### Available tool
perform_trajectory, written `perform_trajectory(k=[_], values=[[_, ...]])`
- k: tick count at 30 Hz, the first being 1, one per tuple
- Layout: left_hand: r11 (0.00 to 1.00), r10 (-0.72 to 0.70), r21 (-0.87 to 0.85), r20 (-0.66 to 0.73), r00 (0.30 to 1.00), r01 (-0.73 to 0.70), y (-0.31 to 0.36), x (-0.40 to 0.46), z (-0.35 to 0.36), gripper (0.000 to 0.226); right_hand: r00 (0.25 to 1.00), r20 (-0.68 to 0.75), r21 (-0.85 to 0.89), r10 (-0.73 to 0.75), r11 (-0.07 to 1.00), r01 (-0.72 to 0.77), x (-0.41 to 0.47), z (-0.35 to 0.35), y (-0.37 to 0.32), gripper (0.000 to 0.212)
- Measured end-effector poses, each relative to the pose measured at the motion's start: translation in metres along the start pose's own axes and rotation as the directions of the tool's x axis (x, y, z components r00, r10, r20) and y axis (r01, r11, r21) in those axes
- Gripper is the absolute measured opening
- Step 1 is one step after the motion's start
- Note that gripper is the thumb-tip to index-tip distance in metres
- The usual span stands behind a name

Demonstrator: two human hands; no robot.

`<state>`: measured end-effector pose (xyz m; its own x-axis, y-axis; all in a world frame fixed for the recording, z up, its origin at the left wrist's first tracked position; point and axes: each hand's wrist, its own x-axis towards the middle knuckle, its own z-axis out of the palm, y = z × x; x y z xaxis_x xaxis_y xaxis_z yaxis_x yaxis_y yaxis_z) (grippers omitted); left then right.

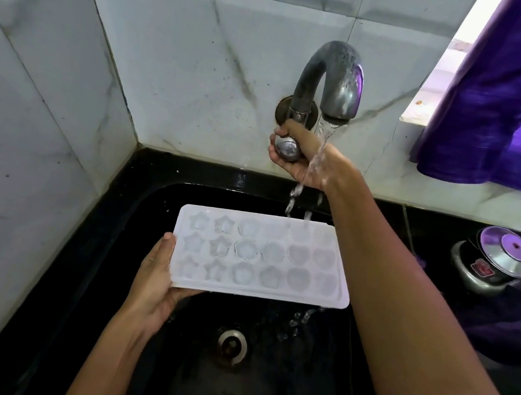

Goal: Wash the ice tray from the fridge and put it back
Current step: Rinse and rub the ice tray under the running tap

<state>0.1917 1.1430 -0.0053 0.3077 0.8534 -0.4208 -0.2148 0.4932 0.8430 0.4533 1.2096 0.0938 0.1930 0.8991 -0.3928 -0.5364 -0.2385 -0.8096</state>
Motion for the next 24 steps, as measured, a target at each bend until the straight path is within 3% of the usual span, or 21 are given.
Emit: perform_trajectory(k=[4, 13, 18, 21, 24], values=[[1.0, -0.012, -0.006, -0.008, 1.0, 0.012, 0.0, 0.001, 0.003, 0.037, 0.999, 0.035, 0.115, 0.001, 0.993, -0.005, -0.004, 0.001, 0.003, 0.006], [1.0, -0.018, -0.012, 0.04, 0.999, 0.019, 0.001, -0.004, 0.007, 0.052, 0.968, 0.246, 0.308, -0.042, 0.951, -0.037, -0.002, -0.003, 0.015, 0.016], [1.0, 0.002, -0.005, 0.046, 0.999, -0.001, 0.0, -0.005, 0.009, 0.052, 0.961, 0.268, 0.439, -0.068, 0.897, -0.059, -0.005, -0.001, 0.023, 0.017], [1.0, 0.007, 0.006, 0.032, 0.999, -0.007, -0.001, -0.007, 0.008, 0.05, 0.977, 0.213, 0.497, -0.03, 0.864, -0.081, -0.013, 0.006, 0.034, 0.047], [1.0, 0.021, 0.019, 0.013, 1.0, -0.021, -0.002, -0.011, 0.005, 0.042, 0.99, 0.108, 0.218, 0.09, 0.97, -0.112, -0.025, 0.015, 0.042, 0.085]])
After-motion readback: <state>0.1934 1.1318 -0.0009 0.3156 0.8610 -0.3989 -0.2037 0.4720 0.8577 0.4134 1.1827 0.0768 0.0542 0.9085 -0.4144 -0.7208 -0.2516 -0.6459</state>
